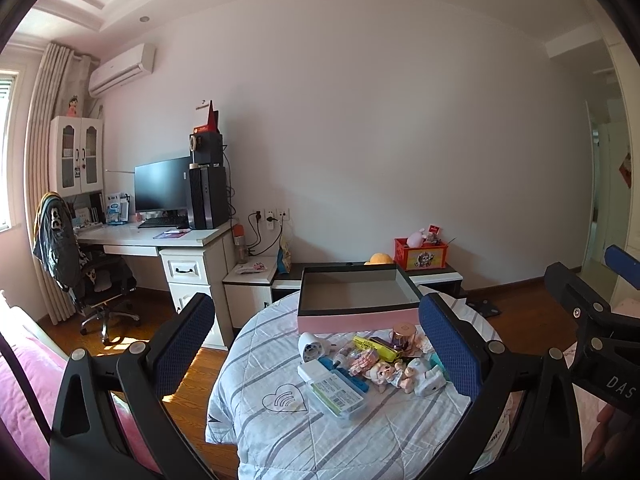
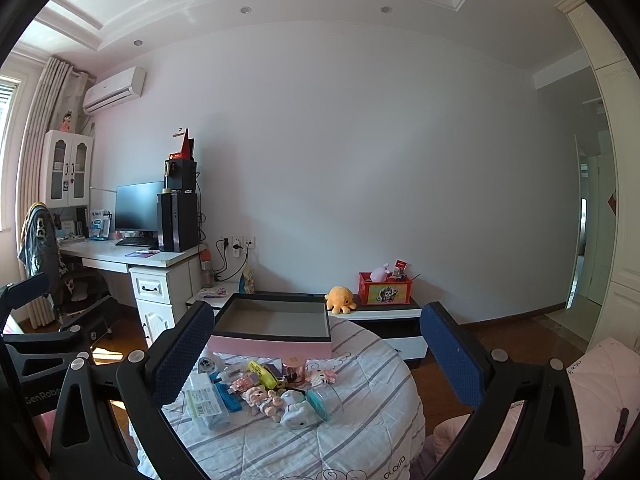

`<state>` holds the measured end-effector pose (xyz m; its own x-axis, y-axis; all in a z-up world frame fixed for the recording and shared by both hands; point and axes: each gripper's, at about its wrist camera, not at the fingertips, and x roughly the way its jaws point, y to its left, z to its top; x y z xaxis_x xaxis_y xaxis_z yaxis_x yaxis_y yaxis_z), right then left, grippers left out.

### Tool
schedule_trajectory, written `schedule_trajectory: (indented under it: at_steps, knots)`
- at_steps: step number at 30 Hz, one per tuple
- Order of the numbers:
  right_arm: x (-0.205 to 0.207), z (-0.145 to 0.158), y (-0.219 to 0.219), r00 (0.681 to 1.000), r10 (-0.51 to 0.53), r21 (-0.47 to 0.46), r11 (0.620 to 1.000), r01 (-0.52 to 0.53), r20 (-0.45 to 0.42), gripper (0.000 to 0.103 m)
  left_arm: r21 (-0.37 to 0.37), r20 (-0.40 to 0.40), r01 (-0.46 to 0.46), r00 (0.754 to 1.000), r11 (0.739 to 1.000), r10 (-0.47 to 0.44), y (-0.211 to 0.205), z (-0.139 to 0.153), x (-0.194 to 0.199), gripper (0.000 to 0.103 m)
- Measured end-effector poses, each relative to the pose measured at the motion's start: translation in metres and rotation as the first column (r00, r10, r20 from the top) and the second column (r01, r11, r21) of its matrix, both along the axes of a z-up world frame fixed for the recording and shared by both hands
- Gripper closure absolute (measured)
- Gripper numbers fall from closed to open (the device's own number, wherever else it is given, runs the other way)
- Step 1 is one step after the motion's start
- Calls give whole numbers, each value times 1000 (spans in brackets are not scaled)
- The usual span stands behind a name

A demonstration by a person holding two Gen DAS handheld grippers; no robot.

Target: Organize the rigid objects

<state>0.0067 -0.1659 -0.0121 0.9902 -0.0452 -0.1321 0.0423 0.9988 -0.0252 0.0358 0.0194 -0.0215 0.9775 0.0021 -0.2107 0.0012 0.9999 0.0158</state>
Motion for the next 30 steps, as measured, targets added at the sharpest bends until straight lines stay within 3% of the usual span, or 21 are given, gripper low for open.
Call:
schedule_trajectory:
  at_steps: [11, 15, 17, 21, 27, 30]
  knots:
    - [55, -35, -16, 996, 7, 23, 1000, -5, -86, 0, -58, -55, -49, 997, 997, 46, 35, -29, 60, 0]
    - [82, -58, -19, 989, 26, 27, 999, -22, -148, 0, -50, -149, -77, 986, 996, 69, 43, -60, 91, 0]
    - [96, -74, -20, 980, 30, 29, 999, -25, -195, 0, -58, -224, -63, 973, 996, 48, 45, -80, 107, 0]
    - [119, -110, -23, 955, 47, 25, 999, -42, -292, 0, -89, -382, -43, 924, 995, 6, 30, -123, 136, 0]
    - [138, -148, -44, 925, 37, 46, 999, -21, -378, 0, -49, -473, -57, 881, 997, 26, -13, -166, 162, 0]
    - [144, -158, -59, 918, 31, 66, 998, -5, -395, 0, -52, -535, -65, 844, 997, 27, -26, -182, 175, 0]
